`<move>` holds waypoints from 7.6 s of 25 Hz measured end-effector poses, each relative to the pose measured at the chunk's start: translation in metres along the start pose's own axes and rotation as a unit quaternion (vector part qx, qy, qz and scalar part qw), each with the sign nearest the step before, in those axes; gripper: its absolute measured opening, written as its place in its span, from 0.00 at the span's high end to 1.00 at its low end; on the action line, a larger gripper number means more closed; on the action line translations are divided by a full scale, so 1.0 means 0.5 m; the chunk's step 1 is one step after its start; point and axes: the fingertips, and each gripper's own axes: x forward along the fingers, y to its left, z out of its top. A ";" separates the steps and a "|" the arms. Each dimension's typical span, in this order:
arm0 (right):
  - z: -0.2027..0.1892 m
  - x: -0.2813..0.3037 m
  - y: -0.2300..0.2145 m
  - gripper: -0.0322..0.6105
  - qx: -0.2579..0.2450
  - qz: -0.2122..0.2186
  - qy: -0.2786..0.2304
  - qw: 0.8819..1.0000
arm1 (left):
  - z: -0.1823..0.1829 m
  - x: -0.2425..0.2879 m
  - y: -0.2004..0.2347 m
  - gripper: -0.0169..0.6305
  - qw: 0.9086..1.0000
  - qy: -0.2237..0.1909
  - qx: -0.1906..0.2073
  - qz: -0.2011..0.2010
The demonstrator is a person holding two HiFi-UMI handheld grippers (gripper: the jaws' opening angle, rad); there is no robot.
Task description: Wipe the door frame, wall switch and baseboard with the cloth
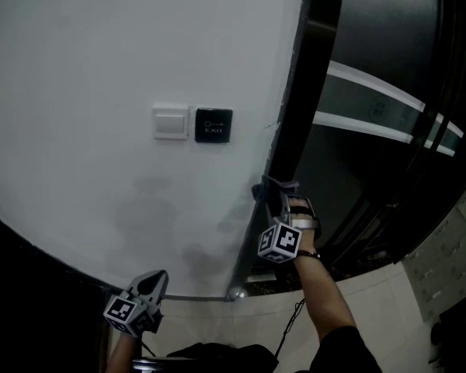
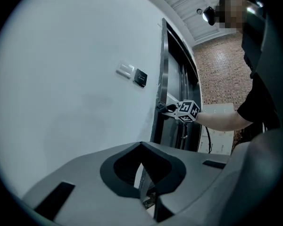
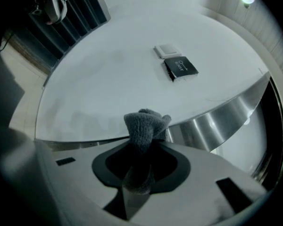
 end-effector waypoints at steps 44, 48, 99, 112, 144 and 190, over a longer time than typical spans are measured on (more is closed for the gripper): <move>-0.108 0.028 0.361 0.80 -0.029 0.157 0.015 0.987 | -0.069 -0.029 0.010 0.97 0.997 0.046 -0.011 0.064; -0.112 0.029 0.380 0.80 -0.048 0.168 0.003 0.985 | -0.072 -0.031 0.003 0.97 0.996 0.050 -0.020 0.070; 0.065 -0.051 -0.296 0.81 -0.036 -0.088 0.012 0.995 | 0.011 0.015 0.052 0.97 0.997 0.028 -0.036 0.058; 0.042 -0.026 -0.217 0.80 -0.042 -0.066 0.019 0.997 | -0.009 0.008 0.065 0.97 0.995 0.039 -0.047 0.073; -0.058 0.001 0.101 0.80 -0.013 0.080 0.035 0.996 | -0.074 0.050 0.025 0.97 0.993 0.090 -0.040 0.061; -0.125 0.023 0.400 0.80 0.016 0.236 0.034 0.971 | -0.128 0.039 0.041 0.97 0.987 0.122 -0.040 0.101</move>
